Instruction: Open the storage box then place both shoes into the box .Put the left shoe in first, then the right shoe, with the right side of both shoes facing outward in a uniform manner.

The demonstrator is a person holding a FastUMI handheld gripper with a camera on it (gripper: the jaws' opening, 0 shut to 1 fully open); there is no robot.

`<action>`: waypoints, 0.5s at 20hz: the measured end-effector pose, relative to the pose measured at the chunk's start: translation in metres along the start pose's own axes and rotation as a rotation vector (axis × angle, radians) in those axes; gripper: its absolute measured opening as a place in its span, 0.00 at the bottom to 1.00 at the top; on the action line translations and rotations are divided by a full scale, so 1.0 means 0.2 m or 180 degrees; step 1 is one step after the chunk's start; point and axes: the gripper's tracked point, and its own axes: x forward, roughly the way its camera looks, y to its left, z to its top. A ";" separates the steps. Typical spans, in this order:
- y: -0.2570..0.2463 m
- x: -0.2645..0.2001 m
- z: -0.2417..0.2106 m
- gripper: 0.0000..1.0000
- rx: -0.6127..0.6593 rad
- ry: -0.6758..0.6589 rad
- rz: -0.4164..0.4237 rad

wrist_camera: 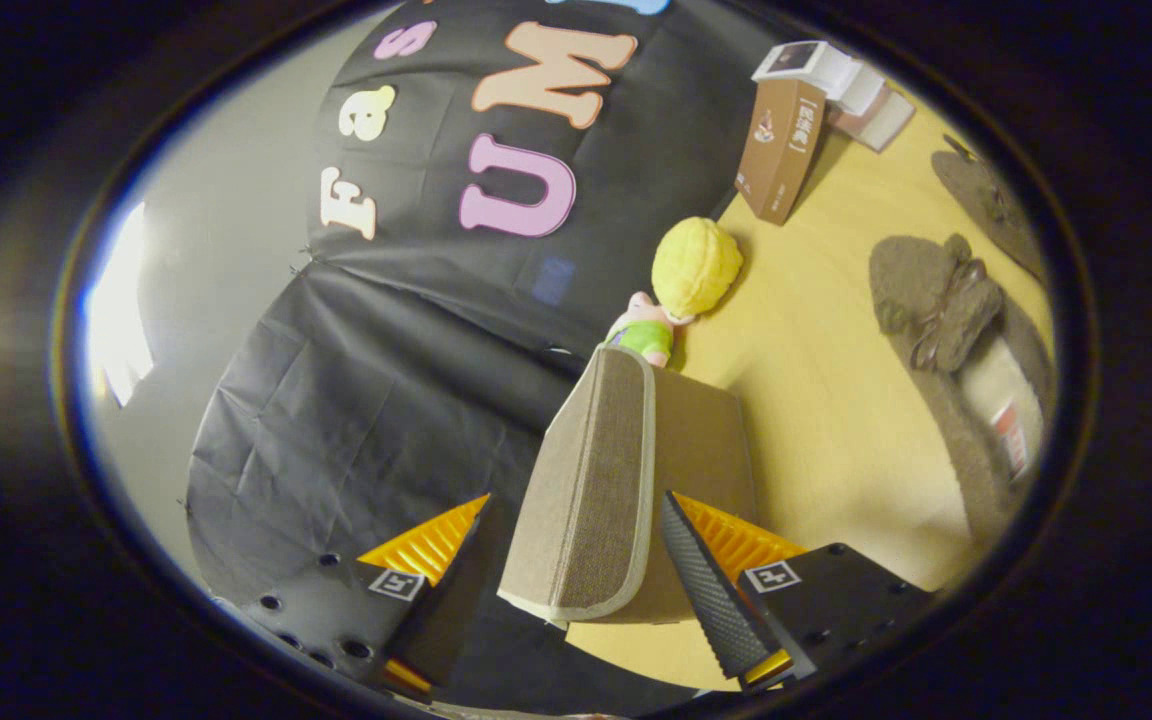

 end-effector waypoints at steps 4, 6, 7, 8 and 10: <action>0.00 0.01 -0.06 0.99 0.0315 0.0190 0.0070; 0.00 0.03 -0.08 0.99 0.0407 0.0240 0.0078; 0.00 0.03 -0.09 0.99 0.0440 0.0275 0.0085; 0.00 0.03 -0.10 0.99 0.0466 0.0301 0.0087; -0.02 0.05 -0.10 0.99 0.0518 0.0320 0.0074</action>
